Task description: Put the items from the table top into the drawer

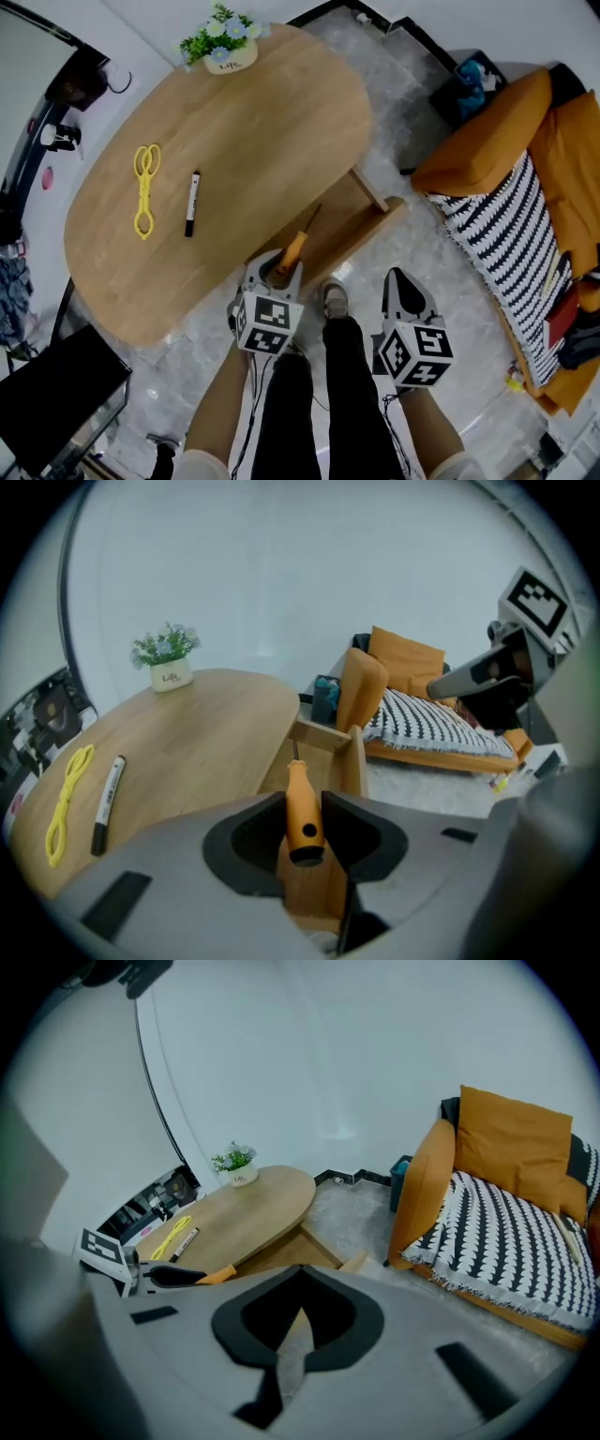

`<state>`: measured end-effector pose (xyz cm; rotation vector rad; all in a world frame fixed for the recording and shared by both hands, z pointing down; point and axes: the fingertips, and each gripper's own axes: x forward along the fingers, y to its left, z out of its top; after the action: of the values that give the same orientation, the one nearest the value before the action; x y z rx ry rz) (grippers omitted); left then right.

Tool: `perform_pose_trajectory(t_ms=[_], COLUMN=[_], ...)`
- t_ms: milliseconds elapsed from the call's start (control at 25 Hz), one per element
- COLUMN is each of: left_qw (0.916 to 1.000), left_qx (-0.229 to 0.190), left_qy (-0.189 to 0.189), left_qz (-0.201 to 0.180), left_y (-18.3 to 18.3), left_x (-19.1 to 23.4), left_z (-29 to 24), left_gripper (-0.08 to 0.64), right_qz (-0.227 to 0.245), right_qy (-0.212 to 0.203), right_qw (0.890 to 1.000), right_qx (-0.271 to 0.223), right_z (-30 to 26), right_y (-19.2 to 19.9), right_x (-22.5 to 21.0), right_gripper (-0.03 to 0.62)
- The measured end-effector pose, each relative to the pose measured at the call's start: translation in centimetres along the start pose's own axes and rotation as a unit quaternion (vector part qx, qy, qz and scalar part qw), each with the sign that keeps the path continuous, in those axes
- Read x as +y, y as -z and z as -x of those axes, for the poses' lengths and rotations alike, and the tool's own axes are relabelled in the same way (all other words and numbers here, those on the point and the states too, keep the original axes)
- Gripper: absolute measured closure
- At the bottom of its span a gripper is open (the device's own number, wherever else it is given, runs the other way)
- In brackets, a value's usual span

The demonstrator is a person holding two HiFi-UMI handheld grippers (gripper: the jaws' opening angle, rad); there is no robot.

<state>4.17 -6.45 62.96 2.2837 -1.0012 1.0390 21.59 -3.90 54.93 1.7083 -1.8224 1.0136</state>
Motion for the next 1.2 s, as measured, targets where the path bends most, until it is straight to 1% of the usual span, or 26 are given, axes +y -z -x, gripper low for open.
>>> perform_pose_trajectory(t_ms=[80, 120, 200, 320, 400, 520, 600, 720, 960, 1200], left_qw=[0.9998, 0.9996, 0.9996, 0.9994, 0.9993, 0.9991, 0.9989, 0.9980, 0.9940, 0.9892], left_qx=[-0.009, -0.016, -0.025, -0.014, -0.002, 0.001, -0.001, -0.004, -0.011, -0.023], left_qy=[0.005, 0.008, 0.014, 0.015, 0.012, 0.004, -0.005, -0.030, -0.065, -0.107], left_qz=[-0.020, -0.020, -0.001, 0.028, 0.036, 0.042, 0.046, 0.056, 0.087, 0.097], left_y=[-0.9, -1.4, -2.0, -1.6, -1.1, -0.6, -0.2, 0.5, 1.9, 2.6], left_x=[-1.0, -1.4, -1.7, -1.1, -0.5, 0.6, 1.6, 3.6, 7.7, 12.4], left_z=[-0.4, -0.6, -1.1, -1.8, -1.8, -1.0, -0.5, 0.5, 2.6, 4.7], left_gripper=[0.445, 0.445, 0.444, 0.395, 0.391, 0.392, 0.392, 0.393, 0.391, 0.392], right_qz=[-0.009, -0.014, -0.023, -0.029, -0.028, -0.025, -0.022, -0.014, 0.010, 0.026], right_qy=[0.006, 0.009, 0.013, 0.014, 0.012, 0.009, 0.006, -0.004, -0.022, -0.031], right_qw=[1.000, 1.000, 1.000, 0.999, 1.000, 1.000, 1.000, 1.000, 1.000, 0.999], right_qx=[-0.002, -0.002, -0.002, -0.002, -0.002, 0.000, 0.002, 0.006, 0.014, 0.018], right_z=[0.4, 0.5, 0.7, 0.6, 0.5, 0.2, -0.1, -0.8, -1.9, -3.2], right_y=[0.4, 0.6, 0.9, 0.9, 0.8, 0.8, 0.8, 0.7, 0.4, -0.1], right_x=[-0.9, -1.3, -1.8, -2.1, -2.0, -1.7, -1.2, -0.1, 3.1, 6.1], right_gripper=[0.600, 0.600, 0.600, 0.600, 0.600, 0.600, 0.600, 0.600, 0.600, 0.600])
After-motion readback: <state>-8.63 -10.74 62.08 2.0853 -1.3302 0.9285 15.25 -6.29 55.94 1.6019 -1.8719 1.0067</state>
